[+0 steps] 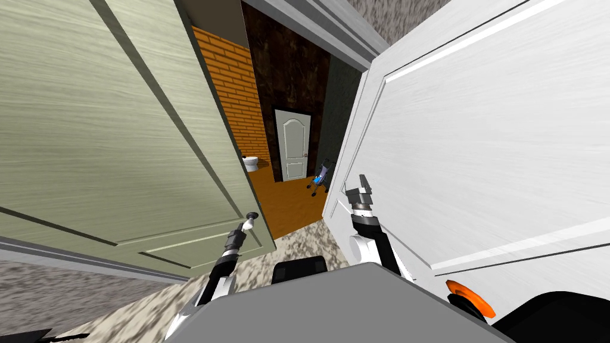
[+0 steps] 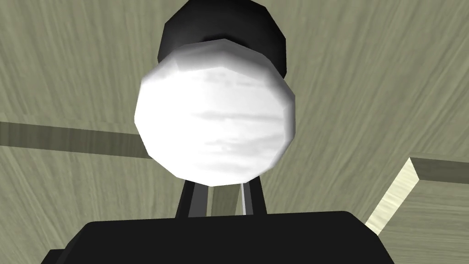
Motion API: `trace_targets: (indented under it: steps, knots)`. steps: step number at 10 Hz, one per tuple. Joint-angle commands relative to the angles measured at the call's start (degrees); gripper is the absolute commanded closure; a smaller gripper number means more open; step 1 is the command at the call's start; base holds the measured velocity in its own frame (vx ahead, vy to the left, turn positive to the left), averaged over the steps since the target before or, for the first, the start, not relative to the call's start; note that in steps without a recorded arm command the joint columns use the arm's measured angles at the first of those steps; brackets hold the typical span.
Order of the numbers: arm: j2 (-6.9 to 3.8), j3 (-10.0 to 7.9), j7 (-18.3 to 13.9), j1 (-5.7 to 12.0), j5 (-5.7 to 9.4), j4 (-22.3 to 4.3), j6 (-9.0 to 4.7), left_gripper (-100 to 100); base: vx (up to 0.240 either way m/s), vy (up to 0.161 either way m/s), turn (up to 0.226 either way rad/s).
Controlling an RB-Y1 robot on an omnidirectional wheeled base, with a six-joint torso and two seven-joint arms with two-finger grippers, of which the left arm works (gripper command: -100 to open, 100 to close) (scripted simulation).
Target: Pull the door open
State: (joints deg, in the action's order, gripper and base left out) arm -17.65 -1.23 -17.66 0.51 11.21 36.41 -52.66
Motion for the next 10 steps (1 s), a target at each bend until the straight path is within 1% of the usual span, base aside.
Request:
trace_targets:
  steps: [1, 2, 3, 4, 5, 6, 7, 8, 9, 10]
  knots:
    - [1.14, 0.93, -0.62, -1.05, -0.22, 2.86, 0.93, 100, -0.03, 0.004, -0.008]
    - [1.14, 0.93, -0.62, -1.05, -0.22, 2.55, 0.93, 100, -0.002, -0.02, 0.015]
    - [1.14, 0.93, -0.62, -1.05, -0.22, 3.44, 0.93, 100, 0.005, -0.01, 0.01]
    - [1.14, 1.37, -3.01, -0.85, 0.78, 3.37, 1.08, 100, -0.027, 0.013, -0.063]
    - [1.14, 1.81, -4.65, -0.64, 1.78, 3.29, 1.24, 100, -0.071, 0.034, -0.112]
    - [1.14, 1.81, -5.4, -0.64, 1.78, 3.29, 1.24, 100, -0.065, 0.032, -0.043]
    - [1.14, 1.81, -5.4, -0.64, 1.78, 3.29, 1.24, 100, -0.015, 0.011, -0.002]
    - [1.14, 2.24, -7.79, -0.45, 2.75, 3.22, 1.39, 100, -0.028, 0.009, -0.043]
    - [1.14, 2.24, -7.79, -0.45, 2.75, 3.22, 1.39, 100, -0.037, 0.007, -0.05]
    - [0.16, 1.79, -9.89, -0.89, 3.79, 2.3, 2.37, -100, -0.038, 0.026, -0.011]
